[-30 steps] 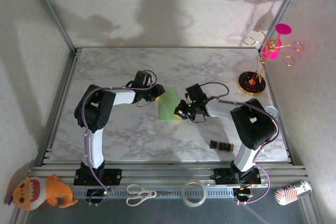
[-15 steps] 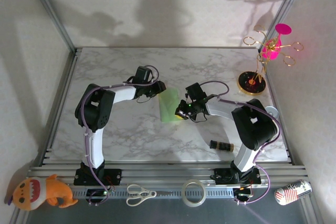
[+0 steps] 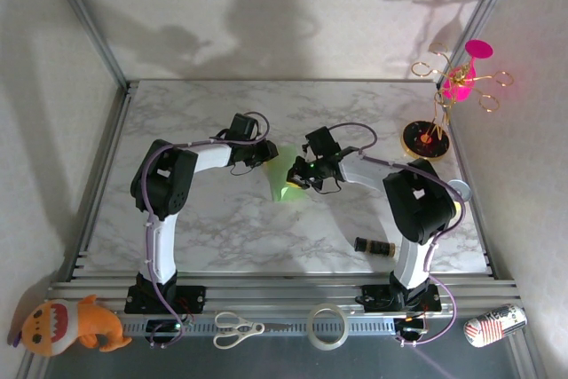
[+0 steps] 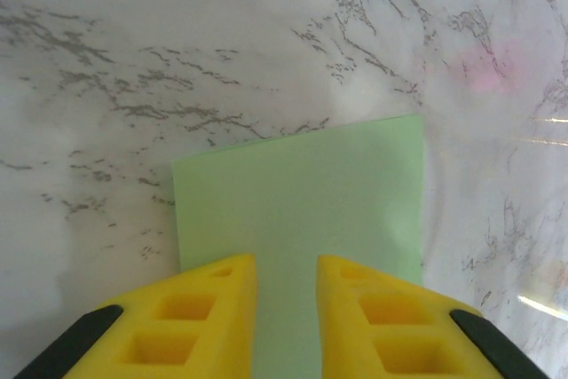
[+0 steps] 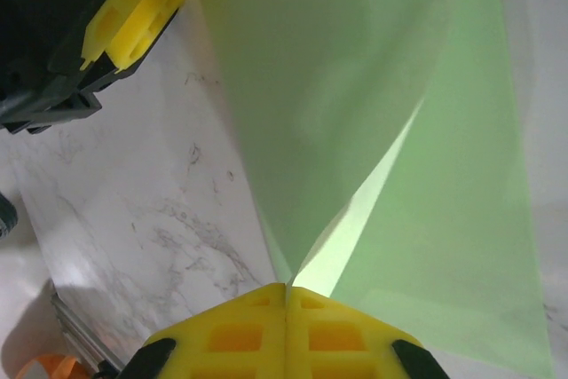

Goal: Fold a paper plane with a square sheet of paper (pick it up from the middle)
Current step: Fold the triangle a second time at the center of the table.

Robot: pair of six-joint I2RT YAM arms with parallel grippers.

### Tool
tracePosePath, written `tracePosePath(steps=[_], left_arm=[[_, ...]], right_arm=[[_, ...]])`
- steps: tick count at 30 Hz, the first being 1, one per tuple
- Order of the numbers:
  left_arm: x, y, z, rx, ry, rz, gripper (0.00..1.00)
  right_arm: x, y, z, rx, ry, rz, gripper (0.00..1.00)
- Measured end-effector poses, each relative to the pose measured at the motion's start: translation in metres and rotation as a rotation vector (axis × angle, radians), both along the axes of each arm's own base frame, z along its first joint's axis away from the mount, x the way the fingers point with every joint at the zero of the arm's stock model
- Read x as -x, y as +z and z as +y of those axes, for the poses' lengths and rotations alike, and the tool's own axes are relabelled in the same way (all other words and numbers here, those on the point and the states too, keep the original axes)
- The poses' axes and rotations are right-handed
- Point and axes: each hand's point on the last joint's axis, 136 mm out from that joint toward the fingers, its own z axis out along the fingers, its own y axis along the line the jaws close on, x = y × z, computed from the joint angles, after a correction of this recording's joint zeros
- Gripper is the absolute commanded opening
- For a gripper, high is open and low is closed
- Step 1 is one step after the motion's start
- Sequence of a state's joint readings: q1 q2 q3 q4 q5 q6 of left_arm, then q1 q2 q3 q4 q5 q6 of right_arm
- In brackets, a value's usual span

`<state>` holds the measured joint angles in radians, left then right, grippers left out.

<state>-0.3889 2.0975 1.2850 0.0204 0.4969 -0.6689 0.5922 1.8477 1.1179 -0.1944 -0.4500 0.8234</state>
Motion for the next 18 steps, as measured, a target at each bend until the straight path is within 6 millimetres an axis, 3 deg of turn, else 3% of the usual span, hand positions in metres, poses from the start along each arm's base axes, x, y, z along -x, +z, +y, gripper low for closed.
tracePosePath(steps=[10,18], left_arm=[[0.000,0.000,0.000,-0.002,-0.003,-0.002,0.25],[0.000,0.000,0.000,-0.002,-0.004,-0.002,0.24]], right_arm=[[-0.010,-0.011,0.021,0.004,0.021,-0.010,0.02],[-0.015,-0.018,0.021,0.023,-0.007,-0.009,0.01]])
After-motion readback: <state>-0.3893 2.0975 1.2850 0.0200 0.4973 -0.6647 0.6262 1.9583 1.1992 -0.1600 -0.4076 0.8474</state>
